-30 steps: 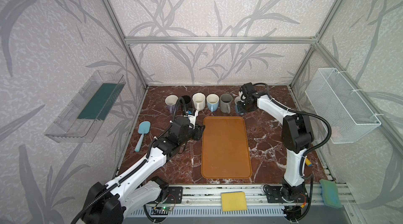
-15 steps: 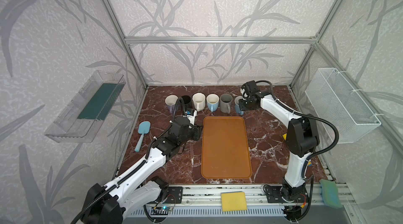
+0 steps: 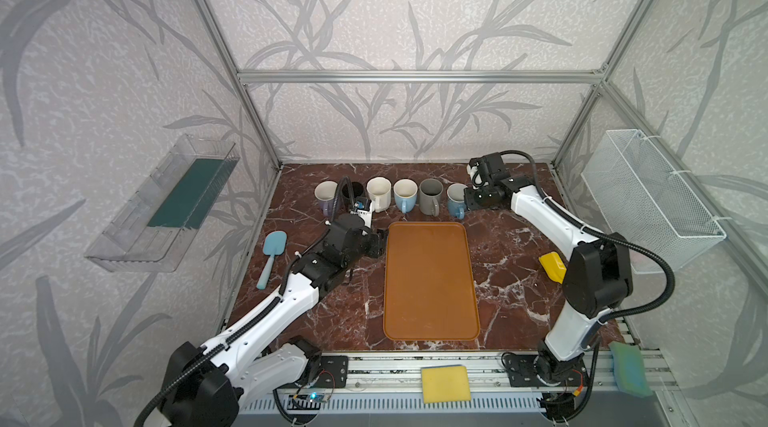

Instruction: Turn the mug right side up

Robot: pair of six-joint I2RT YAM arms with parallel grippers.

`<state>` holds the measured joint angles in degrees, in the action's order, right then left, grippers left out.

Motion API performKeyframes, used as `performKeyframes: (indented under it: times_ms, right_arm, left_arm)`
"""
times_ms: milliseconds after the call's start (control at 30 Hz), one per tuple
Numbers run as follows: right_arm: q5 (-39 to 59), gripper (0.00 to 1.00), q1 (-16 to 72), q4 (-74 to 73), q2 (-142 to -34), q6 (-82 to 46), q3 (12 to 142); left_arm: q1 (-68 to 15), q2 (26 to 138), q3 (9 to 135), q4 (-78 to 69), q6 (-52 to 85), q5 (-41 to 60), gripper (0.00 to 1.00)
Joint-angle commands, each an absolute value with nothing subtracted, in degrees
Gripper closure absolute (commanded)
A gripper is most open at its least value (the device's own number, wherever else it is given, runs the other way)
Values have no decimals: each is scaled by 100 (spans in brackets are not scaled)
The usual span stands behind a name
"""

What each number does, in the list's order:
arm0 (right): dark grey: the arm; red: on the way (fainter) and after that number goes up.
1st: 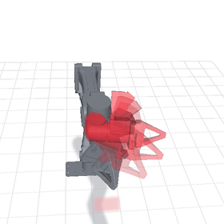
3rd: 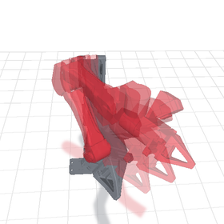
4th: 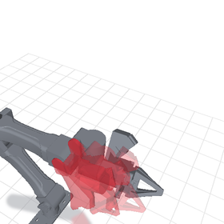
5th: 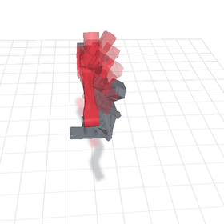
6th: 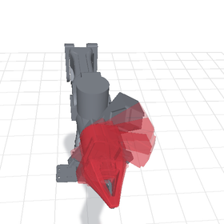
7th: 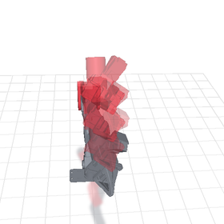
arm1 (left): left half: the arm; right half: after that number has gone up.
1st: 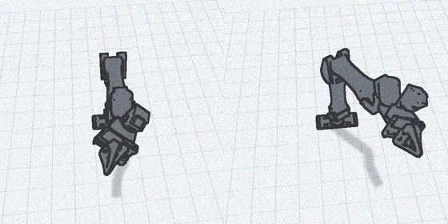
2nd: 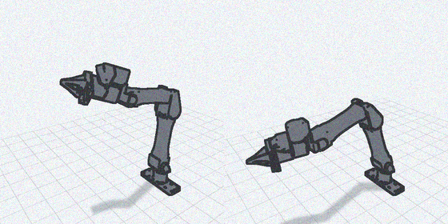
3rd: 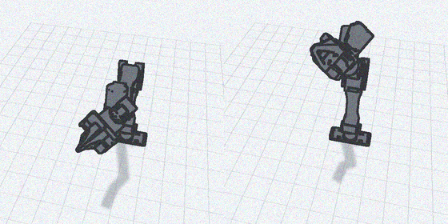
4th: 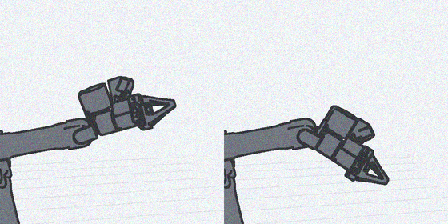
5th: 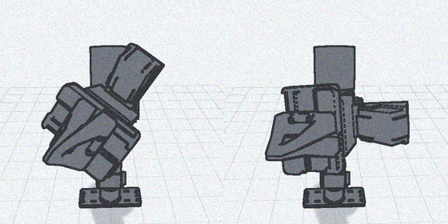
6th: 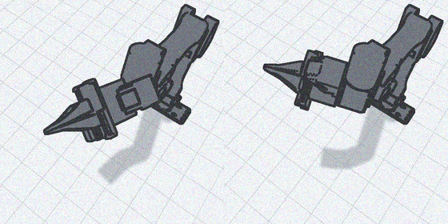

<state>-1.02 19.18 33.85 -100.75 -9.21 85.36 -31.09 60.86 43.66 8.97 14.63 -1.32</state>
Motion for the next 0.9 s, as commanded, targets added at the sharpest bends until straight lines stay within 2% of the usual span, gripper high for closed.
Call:
performKeyframes:
  times_ms: [0, 333, 667, 733, 867]
  right_arm:
    - [-141, 62, 1842, 3180, -9627, -836, 8307]
    - [0, 51, 1648, 3065, -9109, -822, 8017]
    - [97, 35, 1525, 2991, -8819, -849, 7894]
    - [92, 29, 1487, 2921, -8743, -904, 7829]
    - [261, 24, 1392, 2768, -8593, -978, 7701]
  left_arm:
    - [-3124, 6139, 4597, 877, 1312, -331, 36]
    - [-3129, 6280, 4915, 901, 1032, -422, 31]
    - [-3118, 6391, 5246, 981, 724, -492, 25]
    - [-3120, 6394, 5298, 1011, 673, -525, 23]
    - [-3116, 6371, 5357, 1063, 593, -595, 15]
